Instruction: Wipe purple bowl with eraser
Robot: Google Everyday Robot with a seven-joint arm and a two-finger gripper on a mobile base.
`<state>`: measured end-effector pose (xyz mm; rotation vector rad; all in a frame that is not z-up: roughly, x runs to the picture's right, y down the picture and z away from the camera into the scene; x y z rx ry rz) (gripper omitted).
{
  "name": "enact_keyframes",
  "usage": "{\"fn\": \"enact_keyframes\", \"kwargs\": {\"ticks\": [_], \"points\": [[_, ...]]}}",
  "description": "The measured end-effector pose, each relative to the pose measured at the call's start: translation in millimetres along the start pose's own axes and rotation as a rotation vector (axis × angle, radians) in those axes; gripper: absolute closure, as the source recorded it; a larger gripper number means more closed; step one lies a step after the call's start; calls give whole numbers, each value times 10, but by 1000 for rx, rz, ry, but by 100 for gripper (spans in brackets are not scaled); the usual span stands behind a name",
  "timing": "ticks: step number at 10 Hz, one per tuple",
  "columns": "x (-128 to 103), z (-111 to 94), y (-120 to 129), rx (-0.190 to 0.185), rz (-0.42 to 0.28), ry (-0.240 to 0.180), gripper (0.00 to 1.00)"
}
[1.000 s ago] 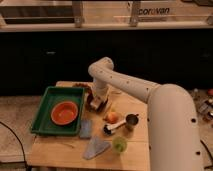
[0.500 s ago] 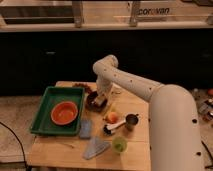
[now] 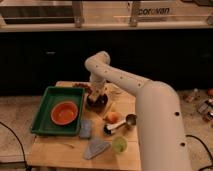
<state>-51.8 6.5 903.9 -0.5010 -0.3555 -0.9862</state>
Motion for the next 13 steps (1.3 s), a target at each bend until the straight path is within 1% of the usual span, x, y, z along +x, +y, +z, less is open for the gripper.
{"fn": "enact_keyframes", "kwargs": {"ticks": [3, 4, 5, 7, 9, 10, 11, 12, 13], "points": [[-228, 41, -246, 3, -83, -24, 98], [-322, 39, -239, 0, -108, -33, 98], [-435, 37, -175, -6, -134, -42, 98], [-576, 53, -57, -10, -153, -59, 98], [-577, 80, 140, -20, -139, -70, 98], [-575, 86, 177, -22, -134, -73, 98], [-431, 80, 476, -29, -72, -73, 98], [-330, 63, 567, -29, -39, -65, 98], [-288, 45, 569, -22, -24, -61, 98]]}}
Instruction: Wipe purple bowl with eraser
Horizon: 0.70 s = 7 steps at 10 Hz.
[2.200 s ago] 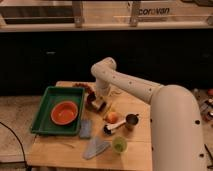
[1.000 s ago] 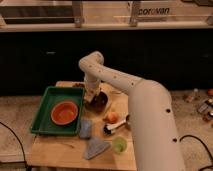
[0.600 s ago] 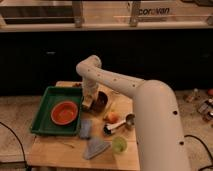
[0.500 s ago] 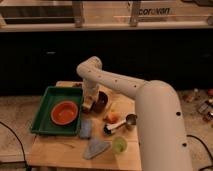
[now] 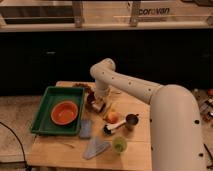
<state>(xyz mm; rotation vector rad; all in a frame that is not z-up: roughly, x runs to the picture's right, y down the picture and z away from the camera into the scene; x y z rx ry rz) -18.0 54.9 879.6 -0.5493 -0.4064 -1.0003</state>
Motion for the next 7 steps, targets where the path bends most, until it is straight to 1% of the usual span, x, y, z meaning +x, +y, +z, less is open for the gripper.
{"fn": "enact_keyframes", "kwargs": {"ticks": [2, 3, 5, 7], "points": [[205, -109, -76, 25, 31, 19, 98], [296, -156, -113, 28, 38, 30, 98], [383, -204, -276, 37, 32, 48, 98], [379, -173, -435, 34, 12, 51, 98]]}}
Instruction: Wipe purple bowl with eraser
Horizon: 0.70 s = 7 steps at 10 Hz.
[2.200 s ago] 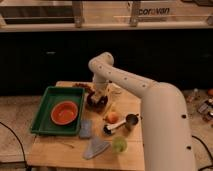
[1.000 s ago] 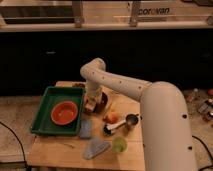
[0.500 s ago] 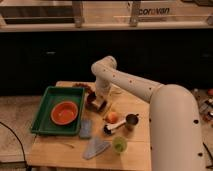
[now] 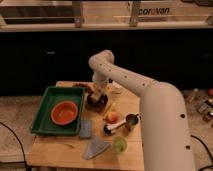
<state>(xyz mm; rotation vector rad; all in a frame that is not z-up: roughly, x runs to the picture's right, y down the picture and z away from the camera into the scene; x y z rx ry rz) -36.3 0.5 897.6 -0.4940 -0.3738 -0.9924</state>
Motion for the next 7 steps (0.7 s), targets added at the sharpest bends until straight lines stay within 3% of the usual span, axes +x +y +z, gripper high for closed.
{"fn": "enact_keyframes", "kwargs": {"ticks": [4, 7], "points": [[-229, 107, -371, -3, -90, -16, 98], [-440, 138, -337, -12, -146, -43, 98]]}}
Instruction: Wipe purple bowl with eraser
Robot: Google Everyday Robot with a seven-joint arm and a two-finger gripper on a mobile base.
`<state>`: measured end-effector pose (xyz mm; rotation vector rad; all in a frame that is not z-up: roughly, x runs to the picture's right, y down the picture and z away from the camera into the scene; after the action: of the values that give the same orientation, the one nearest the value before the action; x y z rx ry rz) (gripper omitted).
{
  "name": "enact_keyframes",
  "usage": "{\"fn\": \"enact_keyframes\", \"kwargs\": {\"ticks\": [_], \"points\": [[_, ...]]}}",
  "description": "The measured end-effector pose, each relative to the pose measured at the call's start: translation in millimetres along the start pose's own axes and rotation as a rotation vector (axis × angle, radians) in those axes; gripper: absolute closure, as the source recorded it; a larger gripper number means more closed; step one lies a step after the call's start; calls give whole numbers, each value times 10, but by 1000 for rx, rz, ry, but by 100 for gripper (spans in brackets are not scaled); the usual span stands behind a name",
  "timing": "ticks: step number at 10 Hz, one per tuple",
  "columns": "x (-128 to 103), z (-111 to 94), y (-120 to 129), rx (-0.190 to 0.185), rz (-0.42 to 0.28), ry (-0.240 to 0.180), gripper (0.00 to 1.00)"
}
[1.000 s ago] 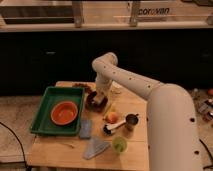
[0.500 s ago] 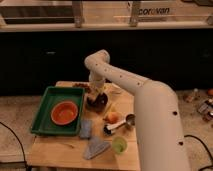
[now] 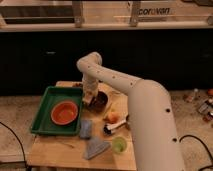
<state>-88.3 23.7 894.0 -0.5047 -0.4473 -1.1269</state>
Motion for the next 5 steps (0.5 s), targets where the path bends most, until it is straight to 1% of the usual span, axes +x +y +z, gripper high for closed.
{"fn": "enact_keyframes", "kwargs": {"ticks": [2, 5], "points": [[-116, 36, 121, -8, -10, -23, 98], [-104, 107, 438, -29, 26, -52, 98]]}}
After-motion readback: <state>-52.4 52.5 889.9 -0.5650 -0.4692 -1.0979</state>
